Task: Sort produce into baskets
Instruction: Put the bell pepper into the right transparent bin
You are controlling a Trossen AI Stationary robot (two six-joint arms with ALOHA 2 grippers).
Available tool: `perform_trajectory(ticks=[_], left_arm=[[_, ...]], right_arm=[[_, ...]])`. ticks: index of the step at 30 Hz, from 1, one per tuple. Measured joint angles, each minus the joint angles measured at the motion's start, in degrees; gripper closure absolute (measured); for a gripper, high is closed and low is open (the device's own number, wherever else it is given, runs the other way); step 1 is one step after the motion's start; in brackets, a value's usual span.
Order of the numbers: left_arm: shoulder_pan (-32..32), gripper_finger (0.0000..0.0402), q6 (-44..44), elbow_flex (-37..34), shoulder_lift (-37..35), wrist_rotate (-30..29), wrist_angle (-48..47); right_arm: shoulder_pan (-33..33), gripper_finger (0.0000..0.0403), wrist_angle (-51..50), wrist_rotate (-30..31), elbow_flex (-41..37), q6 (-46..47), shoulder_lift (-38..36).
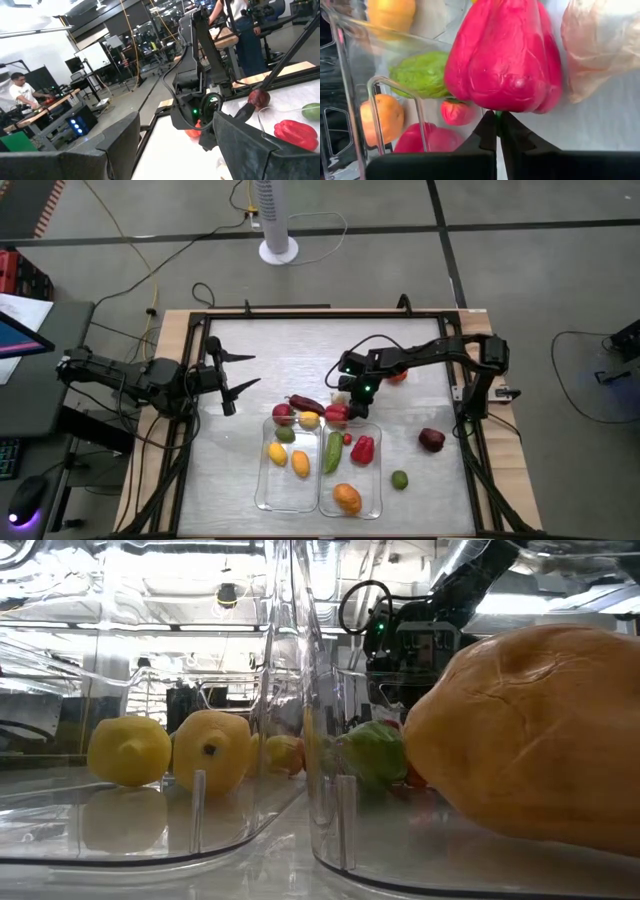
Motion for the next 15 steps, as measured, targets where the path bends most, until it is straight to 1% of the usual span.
perform_trajectory(ticks=[5, 8, 15], left_arm=[[0.00, 0.0162, 0.00, 0.00, 0.02, 0.00, 0.00], [0.00, 0.0162, 0.00, 0.01, 0.00, 0.00, -0.01], [0.00, 0.0162, 0.33, -0.01, 0.02, -0.13, -0.18]], right_arm=[[-0.42, 0.0370, -0.13, -1.60, 0.00, 0.08, -0.35], [-0.78, 0.0370, -1.97, -2.28, 1.04, -0.01, -1.39], [-1.14, 0.0370, -7.56, -0.55, 6.43, -1.46, -7.39]])
